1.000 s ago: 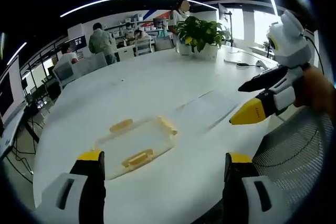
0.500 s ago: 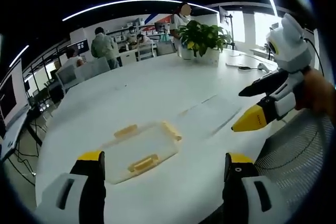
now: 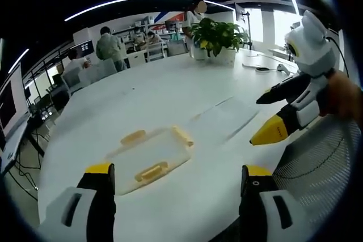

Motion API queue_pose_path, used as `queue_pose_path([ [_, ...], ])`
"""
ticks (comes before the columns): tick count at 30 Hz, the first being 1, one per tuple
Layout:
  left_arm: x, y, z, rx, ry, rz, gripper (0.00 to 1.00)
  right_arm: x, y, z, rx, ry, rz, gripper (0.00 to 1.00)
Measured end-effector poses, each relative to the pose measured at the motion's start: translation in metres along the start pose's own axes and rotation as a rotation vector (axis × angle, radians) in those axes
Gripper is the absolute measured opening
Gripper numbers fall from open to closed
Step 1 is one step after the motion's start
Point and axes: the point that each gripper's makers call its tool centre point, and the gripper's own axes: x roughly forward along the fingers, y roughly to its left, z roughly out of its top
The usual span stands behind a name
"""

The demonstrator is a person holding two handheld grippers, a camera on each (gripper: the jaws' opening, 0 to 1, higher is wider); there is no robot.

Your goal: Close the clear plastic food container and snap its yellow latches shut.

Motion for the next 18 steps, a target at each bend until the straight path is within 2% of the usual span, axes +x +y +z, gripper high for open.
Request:
queue_pose_path([
  [11,0.0023,-0.0025,-0.0056,0.042,0.026,0.002,0.88,-0.0008,0.0007,-0.0012,-0.004,0.003,0.004,0.8],
  [14,0.0016,0.0005,-0.0029,0.026,0.011,0.009,0.88,-0.0009,0.0013,-0.0001,-0.01,-0.001,0.005,0.8],
  [18,0.0024,0.0022,-0.0069,0.021,0.028,0.016,0.88,-0.0008,0.0013,-0.0022,-0.012,0.008,0.005,0.8],
])
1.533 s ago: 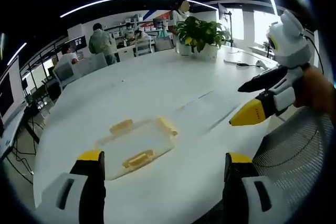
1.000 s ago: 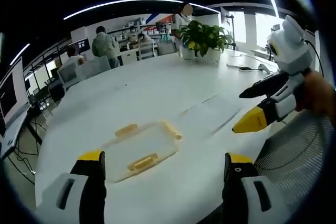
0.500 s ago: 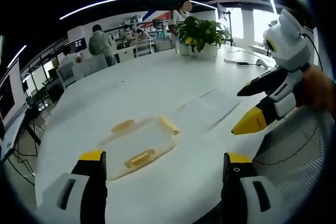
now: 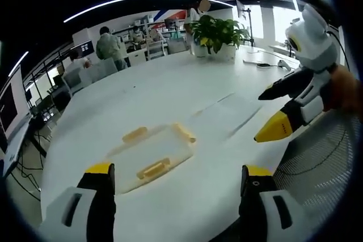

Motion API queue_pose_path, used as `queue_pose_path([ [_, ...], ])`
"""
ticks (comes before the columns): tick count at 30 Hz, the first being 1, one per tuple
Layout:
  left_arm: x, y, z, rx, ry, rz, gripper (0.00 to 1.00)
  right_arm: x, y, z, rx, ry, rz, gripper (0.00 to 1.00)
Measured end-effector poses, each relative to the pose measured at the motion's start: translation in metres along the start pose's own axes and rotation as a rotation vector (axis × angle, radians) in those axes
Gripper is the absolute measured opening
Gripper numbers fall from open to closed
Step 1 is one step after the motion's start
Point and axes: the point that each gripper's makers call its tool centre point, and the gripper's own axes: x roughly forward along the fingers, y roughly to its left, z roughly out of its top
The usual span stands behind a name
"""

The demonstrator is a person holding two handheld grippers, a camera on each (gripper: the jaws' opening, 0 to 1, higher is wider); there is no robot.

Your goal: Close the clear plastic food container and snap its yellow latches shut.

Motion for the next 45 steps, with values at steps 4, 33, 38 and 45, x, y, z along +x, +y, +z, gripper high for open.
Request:
queue_pose_path([
  [4,0.001,-0.002,-0.002,0.006,0.009,-0.006,0.88,0.0,0.0,0.0,-0.001,0.001,0.0,0.8],
  [33,-0.005,-0.004,0.017,-0.022,-0.054,-0.064,0.89,-0.006,-0.002,0.018,-0.038,-0.073,-0.013,0.8],
  [38,-0.013,-0.005,0.027,-0.045,-0.094,-0.096,0.89,-0.005,0.008,0.025,-0.112,-0.098,-0.002,0.79],
  [45,-0.027,0.031,0.019,0.074,-0.074,-0.067,0.92,-0.003,0.011,0.026,-0.163,-0.094,0.008,0.78],
])
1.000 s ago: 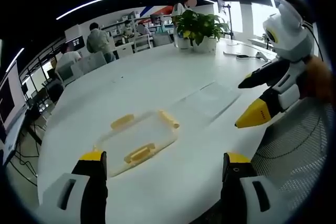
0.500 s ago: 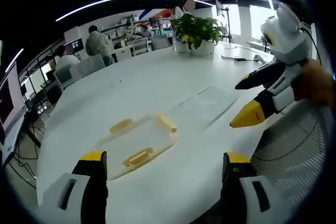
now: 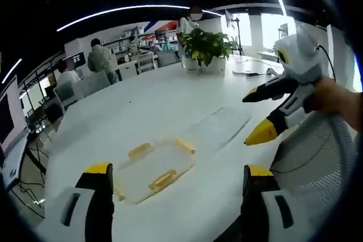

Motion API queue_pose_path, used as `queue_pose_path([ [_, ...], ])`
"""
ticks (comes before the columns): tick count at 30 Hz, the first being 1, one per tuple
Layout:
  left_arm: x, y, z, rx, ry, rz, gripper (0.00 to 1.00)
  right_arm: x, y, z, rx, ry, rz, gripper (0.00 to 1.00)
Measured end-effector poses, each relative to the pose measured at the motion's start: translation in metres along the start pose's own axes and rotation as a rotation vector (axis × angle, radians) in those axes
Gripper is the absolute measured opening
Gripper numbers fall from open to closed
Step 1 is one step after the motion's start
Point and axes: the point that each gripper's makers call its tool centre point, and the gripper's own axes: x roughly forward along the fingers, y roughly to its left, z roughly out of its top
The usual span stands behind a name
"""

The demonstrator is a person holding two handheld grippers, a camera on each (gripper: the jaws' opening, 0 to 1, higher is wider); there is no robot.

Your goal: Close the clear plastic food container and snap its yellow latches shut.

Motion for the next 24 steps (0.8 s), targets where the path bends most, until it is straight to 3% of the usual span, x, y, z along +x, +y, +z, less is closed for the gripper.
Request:
queue_pose_path([
  [4,-0.006,0.02,-0.007,0.006,-0.019,-0.032,0.92,0.004,0.008,0.004,-0.065,0.002,0.032,0.78],
  [6,-0.008,0.033,-0.005,0.006,-0.052,-0.052,0.88,0.005,0.01,0.009,-0.157,-0.001,0.045,0.78],
  [8,-0.009,0.046,-0.007,0.012,-0.044,-0.059,0.85,0.007,0.014,0.015,-0.228,-0.009,0.066,0.78],
  [11,-0.01,0.055,-0.017,-0.003,0.029,-0.125,0.86,0.009,0.024,0.021,-0.283,-0.001,0.151,0.8],
  [12,-0.009,0.059,-0.017,-0.016,0.032,-0.129,0.89,0.011,0.026,0.018,-0.282,0.043,0.181,0.81],
  [15,-0.005,0.068,-0.023,-0.011,0.061,-0.16,0.98,0.018,0.026,0.028,-0.344,0.037,0.196,0.81],
  [19,-0.001,0.073,-0.033,0.021,0.123,-0.203,0.92,0.026,0.028,0.031,-0.405,0.067,0.26,0.81],
  [20,0.002,0.075,-0.032,0.039,0.114,-0.209,0.92,0.028,0.032,0.034,-0.415,0.059,0.301,0.81],
  [24,0.009,0.093,-0.048,0.162,0.21,-0.171,0.99,0.033,0.039,0.041,-0.488,0.045,0.389,0.8],
])
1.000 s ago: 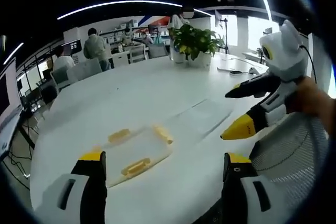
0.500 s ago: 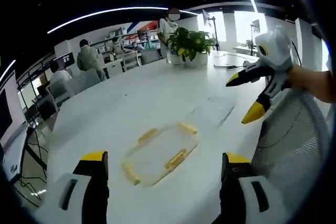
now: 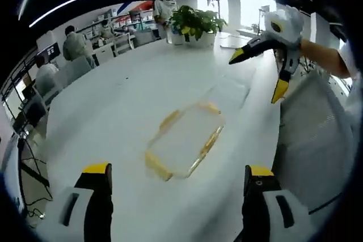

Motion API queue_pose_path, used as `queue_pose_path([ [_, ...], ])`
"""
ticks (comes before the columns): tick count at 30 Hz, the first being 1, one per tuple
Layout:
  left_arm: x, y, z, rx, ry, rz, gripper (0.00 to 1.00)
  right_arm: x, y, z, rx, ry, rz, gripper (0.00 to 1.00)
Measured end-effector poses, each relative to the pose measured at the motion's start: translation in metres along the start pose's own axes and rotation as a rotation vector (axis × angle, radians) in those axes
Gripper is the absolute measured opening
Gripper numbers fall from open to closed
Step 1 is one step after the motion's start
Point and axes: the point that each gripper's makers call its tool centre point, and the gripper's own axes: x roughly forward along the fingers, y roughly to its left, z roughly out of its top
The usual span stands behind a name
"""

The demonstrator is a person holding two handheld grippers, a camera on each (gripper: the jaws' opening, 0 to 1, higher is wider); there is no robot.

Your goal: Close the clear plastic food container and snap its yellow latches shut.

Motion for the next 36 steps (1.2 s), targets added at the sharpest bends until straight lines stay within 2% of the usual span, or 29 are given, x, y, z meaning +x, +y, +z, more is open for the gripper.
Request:
queue_pose_path([
  [1,0.002,0.004,-0.003,0.069,0.019,0.003,0.99,0.002,-0.002,0.0,-0.011,0.012,0.009,0.79],
  [2,0.004,0.006,-0.004,0.09,0.026,0.004,0.99,0.003,-0.004,0.001,-0.022,0.014,0.018,0.8],
  [4,0.009,0.004,-0.009,0.087,0.054,-0.04,0.99,0.008,-0.003,0.003,-0.042,0.019,0.063,0.83],
  [5,0.011,-0.002,-0.011,0.081,0.069,-0.095,0.99,0.01,-0.004,0.001,-0.045,0.042,0.089,0.85],
  [7,0.015,-0.005,-0.011,0.075,0.071,-0.14,0.98,0.014,-0.008,0.0,-0.065,0.059,0.103,0.87],
  [8,0.016,-0.005,-0.014,0.078,0.101,-0.166,0.97,0.017,-0.011,0.002,-0.092,0.058,0.116,0.87],
  [11,0.022,0.0,-0.014,0.107,0.117,-0.183,0.94,0.023,-0.018,-0.001,-0.18,0.081,0.141,0.97],
  [12,0.023,0.001,-0.012,0.108,0.115,-0.188,0.93,0.025,-0.021,-0.006,-0.211,0.116,0.142,0.98],
  [14,0.027,0.002,-0.011,0.116,0.122,-0.215,0.91,0.027,-0.022,-0.013,-0.23,0.159,0.17,0.92],
  [16,0.032,0.005,-0.012,0.147,0.141,-0.229,0.9,0.031,-0.025,-0.014,-0.222,0.174,0.193,0.86],
  [19,0.036,0.001,-0.017,0.225,0.181,-0.29,0.84,0.038,-0.03,-0.011,-0.204,0.163,0.219,0.77],
  [20,0.039,-0.001,-0.015,0.262,0.17,-0.328,0.83,0.04,-0.031,-0.011,-0.194,0.162,0.225,0.75],
  [22,0.044,0.001,-0.016,0.285,0.181,-0.337,0.82,0.045,-0.034,-0.009,-0.195,0.158,0.234,0.74],
  [25,0.052,0.004,-0.019,0.31,0.213,-0.35,0.78,0.053,-0.034,-0.01,-0.205,0.161,0.266,0.72],
  [27,0.058,0.007,-0.022,0.327,0.229,-0.367,0.77,0.056,-0.034,-0.02,-0.171,0.228,0.283,0.7],
  [31,0.067,0.008,-0.021,0.344,0.229,-0.391,0.7,0.067,-0.039,-0.029,-0.213,0.263,0.285,0.57],
  [33,0.072,0.008,-0.021,0.333,0.236,-0.405,0.64,0.071,-0.038,-0.036,-0.203,0.297,0.307,0.57],
  [36,0.076,0.006,-0.022,0.332,0.243,-0.426,0.55,0.078,-0.037,-0.037,-0.226,0.289,0.328,0.57],
])
